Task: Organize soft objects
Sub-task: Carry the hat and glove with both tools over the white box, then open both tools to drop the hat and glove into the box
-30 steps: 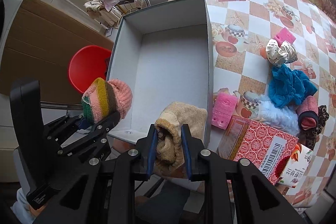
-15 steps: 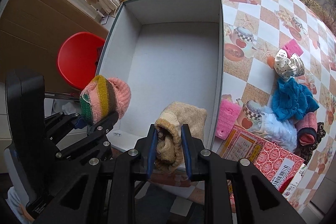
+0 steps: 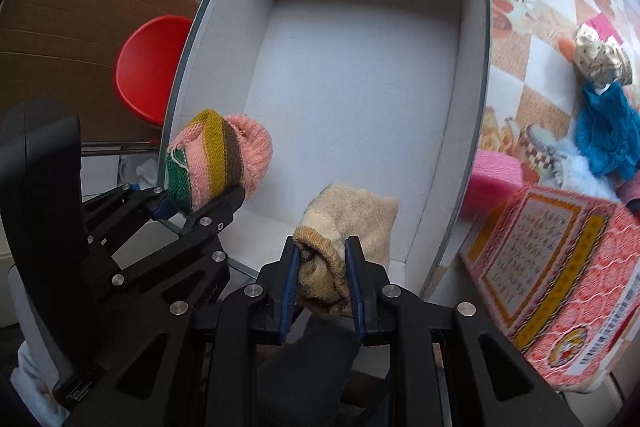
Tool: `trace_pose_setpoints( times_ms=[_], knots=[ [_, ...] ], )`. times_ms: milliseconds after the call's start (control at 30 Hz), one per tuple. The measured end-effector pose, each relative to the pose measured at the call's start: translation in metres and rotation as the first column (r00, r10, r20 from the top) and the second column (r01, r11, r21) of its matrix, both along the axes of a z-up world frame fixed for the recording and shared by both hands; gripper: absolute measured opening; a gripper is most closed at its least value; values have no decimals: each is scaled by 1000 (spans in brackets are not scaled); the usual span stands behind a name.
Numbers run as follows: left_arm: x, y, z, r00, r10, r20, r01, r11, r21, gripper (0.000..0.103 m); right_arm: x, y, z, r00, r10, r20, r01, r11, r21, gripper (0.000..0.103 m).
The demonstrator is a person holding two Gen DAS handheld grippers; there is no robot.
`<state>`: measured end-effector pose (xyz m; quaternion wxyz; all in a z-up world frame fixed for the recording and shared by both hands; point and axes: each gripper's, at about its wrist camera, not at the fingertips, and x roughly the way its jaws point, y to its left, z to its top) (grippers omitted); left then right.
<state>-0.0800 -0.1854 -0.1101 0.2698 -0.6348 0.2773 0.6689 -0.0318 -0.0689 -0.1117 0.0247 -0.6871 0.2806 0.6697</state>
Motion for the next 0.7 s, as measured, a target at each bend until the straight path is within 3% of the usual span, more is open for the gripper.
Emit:
trace_pose_setpoints(
  times_ms=[200,567,633,700],
  knots=[
    [10,-16,0,1000,-6,4,6,1000,-5,26,8,-11,2,1000,26,-6,-26,1000,5,25],
    [10,-11,15,1000,-2,-25,3,999,41,27,12,-11,29,996,40,-80,-30,992,124,25],
    [11,-10,19,999,-6,-40,8,998,56,34,12,-12,32,995,46,-87,-34,990,136,25],
    [15,-10,24,998,-14,-56,18,997,70,54,12,-13,35,995,45,-93,-32,989,143,33]
  ],
)
